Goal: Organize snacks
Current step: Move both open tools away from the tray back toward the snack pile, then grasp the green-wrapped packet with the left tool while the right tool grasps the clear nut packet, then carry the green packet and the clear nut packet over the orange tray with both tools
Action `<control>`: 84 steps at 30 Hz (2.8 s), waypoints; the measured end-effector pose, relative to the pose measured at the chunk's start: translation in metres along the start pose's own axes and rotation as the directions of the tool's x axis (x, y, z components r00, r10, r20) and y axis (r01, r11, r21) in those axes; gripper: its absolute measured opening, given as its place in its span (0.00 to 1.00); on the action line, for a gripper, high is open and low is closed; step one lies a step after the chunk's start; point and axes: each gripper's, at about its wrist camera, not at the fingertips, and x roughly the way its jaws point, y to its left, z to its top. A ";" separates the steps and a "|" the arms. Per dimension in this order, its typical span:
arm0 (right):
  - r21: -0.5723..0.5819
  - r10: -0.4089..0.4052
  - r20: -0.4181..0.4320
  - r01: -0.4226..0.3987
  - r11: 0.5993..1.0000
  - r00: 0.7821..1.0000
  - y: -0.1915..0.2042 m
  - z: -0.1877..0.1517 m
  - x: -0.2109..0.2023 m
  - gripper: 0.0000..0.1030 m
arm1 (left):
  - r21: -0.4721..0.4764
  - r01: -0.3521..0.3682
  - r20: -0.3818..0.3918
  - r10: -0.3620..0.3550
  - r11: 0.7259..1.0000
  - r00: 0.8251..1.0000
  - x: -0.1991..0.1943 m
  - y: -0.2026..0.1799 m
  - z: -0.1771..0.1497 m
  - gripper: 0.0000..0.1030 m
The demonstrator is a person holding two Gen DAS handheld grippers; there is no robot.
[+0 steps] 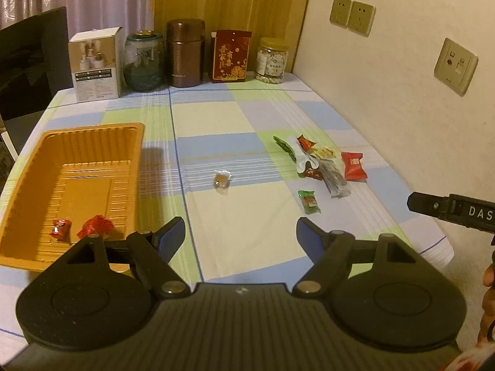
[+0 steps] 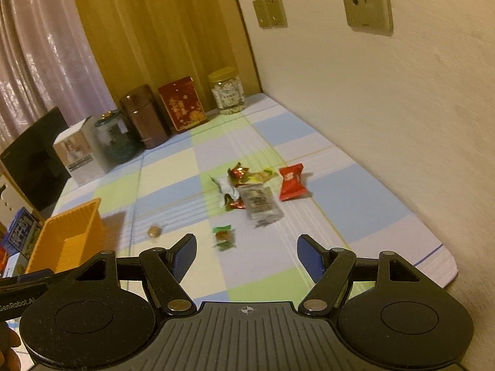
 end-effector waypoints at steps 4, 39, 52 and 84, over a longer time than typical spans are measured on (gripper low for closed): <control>0.002 -0.003 -0.010 0.003 1.000 1.000 -0.005 0.000 0.012 0.70 | 0.012 0.004 -0.012 -0.004 1.000 1.000 0.015 -0.005 0.004 0.75; -0.019 -0.041 -0.077 0.039 0.999 0.996 -0.072 0.020 0.130 0.69 | 0.112 0.077 -0.042 -0.073 0.991 0.996 0.177 -0.096 0.005 0.46; -0.058 0.035 -0.077 -0.040 0.998 0.996 -0.062 0.024 0.151 0.69 | 0.151 0.057 -0.065 -0.048 0.987 0.997 0.189 -0.088 0.001 0.17; -0.128 0.038 -0.150 -0.058 0.990 0.988 -0.024 0.028 0.150 0.37 | 0.038 0.035 -0.033 -0.034 0.999 0.999 0.114 -0.033 0.008 0.17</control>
